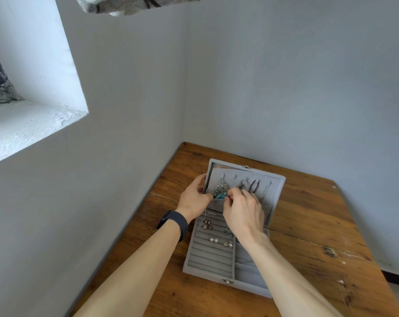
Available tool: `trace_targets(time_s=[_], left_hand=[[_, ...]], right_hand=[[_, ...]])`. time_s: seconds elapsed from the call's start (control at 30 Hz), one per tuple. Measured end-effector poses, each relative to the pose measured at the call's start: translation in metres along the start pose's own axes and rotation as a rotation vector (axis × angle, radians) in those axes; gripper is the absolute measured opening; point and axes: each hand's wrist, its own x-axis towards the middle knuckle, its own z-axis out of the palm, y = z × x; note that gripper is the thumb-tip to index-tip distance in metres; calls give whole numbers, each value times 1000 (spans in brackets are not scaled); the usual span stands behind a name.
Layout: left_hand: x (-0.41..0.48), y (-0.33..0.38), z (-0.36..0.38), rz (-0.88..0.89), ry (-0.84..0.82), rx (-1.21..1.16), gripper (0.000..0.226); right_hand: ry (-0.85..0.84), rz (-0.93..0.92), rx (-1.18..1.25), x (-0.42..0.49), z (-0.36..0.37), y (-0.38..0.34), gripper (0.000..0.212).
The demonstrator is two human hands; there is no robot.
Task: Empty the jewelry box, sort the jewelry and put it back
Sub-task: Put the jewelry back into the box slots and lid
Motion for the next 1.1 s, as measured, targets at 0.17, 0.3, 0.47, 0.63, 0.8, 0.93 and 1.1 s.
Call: trace_targets(time_s=[0.17, 0.3, 0.47, 0.63, 0.8, 0.93, 1.1], left_hand=[[-1, 1, 3, 1, 21, 16, 65], [0, 6, 7, -13, 49, 16, 65], [-1, 8, 4, -20, 21, 3, 73], [0, 6, 2, -19, 11, -3, 71], [3, 3, 0, -27, -7, -20, 69], [5, 0, -1, -29, -22, -16, 69], [6, 0, 1, -13, -21, -23, 72]], right_hand=[[-6, -6, -13, -6, 3, -3, 26], [-4, -32, -42, 0, -2, 1, 22], [8, -119, 16, 5, -6, 7, 15], [-101, -121, 59, 2, 1, 5, 25], [-201, -116, 80, -4, -1, 4, 40], [-163, -148, 33, -8, -1, 14, 36], [-290, -190, -8, -9, 3, 17, 46]])
